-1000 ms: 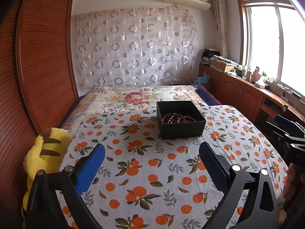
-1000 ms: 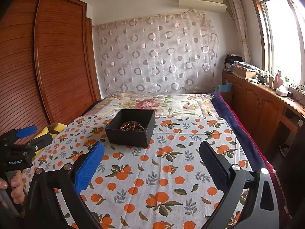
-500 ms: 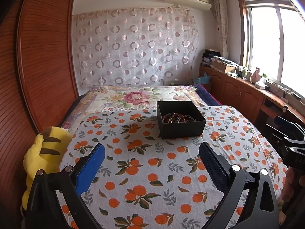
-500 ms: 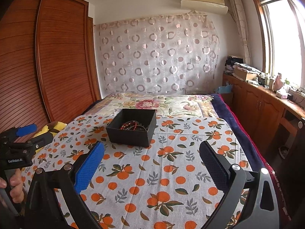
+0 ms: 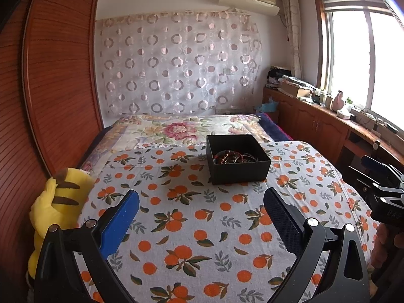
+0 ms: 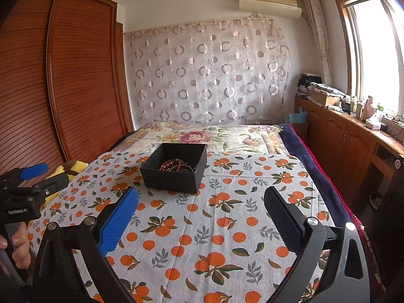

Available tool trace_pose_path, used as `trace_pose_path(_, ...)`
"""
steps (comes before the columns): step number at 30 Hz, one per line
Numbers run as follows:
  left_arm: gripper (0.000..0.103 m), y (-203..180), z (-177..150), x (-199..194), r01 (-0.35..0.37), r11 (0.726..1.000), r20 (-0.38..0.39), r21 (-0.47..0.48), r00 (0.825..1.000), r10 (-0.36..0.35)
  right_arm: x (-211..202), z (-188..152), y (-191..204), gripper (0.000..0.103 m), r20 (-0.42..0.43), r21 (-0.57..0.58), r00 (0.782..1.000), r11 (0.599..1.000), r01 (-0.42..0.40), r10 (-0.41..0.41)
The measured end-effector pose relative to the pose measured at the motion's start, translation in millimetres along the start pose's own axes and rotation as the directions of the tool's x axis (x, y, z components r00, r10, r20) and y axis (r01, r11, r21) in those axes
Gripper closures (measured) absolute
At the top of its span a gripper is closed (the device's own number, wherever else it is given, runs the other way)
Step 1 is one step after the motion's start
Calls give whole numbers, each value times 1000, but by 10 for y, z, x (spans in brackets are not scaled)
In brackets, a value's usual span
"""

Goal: Organize jewelry

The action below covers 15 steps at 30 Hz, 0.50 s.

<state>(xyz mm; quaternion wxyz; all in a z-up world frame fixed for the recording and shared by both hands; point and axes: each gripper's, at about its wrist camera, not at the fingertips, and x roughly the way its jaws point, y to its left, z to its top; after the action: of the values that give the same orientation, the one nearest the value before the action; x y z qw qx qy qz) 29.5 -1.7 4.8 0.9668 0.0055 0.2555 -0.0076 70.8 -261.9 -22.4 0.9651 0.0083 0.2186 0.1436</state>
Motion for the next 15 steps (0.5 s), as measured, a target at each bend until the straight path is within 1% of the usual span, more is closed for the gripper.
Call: trace_pose_path(15,8,-9,20,-15,-3,1000,0,4,1000,3,-13,-8,10,3,6,0,1000,1000,0,0)
